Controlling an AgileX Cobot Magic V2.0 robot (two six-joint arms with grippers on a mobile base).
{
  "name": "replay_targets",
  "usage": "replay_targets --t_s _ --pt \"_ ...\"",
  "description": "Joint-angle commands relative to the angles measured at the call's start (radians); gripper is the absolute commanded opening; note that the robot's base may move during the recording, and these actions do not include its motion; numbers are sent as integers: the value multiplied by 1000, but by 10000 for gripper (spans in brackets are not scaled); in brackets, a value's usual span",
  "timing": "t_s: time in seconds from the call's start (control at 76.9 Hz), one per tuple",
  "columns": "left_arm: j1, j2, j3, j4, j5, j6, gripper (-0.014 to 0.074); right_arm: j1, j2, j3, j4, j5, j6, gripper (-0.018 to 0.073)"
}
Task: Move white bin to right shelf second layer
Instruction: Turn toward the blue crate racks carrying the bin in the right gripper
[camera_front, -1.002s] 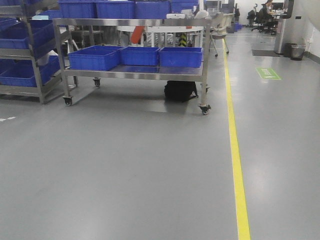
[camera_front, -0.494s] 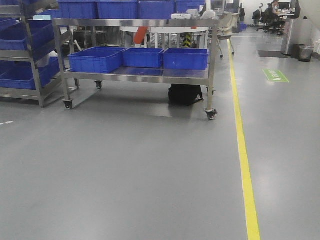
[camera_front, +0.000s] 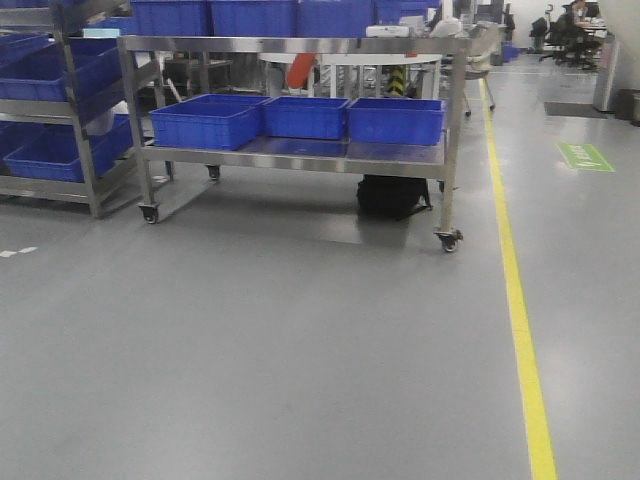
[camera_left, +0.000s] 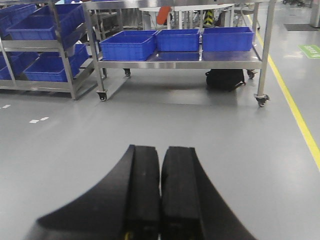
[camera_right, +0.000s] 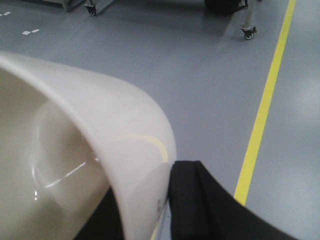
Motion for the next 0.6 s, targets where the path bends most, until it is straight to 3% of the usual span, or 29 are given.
replay_targets --t_s 0.0,0.586 --pt "-5 -14 37 0 -85 -3 85 -6 1 -31 1 -96 -4 55" --pt "-5 -14 37 0 -85 -3 85 -6 1 -31 1 -96 -4 55"
